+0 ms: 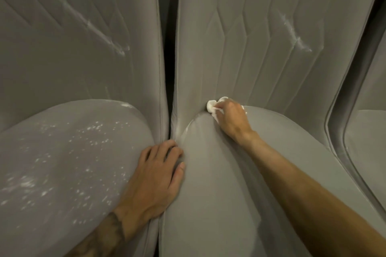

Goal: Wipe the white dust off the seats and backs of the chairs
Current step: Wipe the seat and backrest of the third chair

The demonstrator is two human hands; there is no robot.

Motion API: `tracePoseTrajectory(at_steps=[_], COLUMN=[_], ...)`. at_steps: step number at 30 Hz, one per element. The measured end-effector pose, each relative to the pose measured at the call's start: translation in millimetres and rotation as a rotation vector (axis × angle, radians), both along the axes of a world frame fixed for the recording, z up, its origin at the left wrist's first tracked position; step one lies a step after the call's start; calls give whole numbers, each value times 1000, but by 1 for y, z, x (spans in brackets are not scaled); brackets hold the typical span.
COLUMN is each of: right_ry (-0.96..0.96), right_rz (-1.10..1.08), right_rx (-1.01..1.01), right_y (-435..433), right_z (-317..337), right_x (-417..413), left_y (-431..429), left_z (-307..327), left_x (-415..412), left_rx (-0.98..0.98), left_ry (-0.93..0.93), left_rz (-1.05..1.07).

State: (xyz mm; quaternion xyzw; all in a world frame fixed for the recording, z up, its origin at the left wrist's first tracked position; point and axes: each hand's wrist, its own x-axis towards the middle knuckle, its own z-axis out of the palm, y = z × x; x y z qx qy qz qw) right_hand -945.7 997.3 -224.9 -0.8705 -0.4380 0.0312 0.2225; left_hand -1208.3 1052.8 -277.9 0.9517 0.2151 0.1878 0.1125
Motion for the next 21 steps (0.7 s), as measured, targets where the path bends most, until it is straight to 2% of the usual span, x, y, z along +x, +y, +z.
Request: tracePoseTrajectory(at_steps=[4, 7, 11, 13, 16, 19, 21], right_ry=[31, 45, 47, 25, -14, 5, 13], right_rz=[149, 330, 182, 140, 239, 404, 354], right_rx=[91, 98, 47, 52, 94, 81, 66], right_y=[7, -14, -2, 7, -4, -28, -22], right_z=[-12, -13, 3, 1, -11, -9, -3], right_x=[-64, -68, -33, -43, -80, -81, -67], left_y=[0, 0, -2, -2, -2, -3, -3], left_z=[0, 1, 4, 5, 5, 7, 7], left_x=[0, -1, -1, -1, -1, -1, -1], left_rx=[3, 2, 2, -4, -6, -20, -28], left_ry=[-11, -9, -17, -17, -6, -11, -8], left_rz=[2, -5, -5, -4, -5, -6, -8])
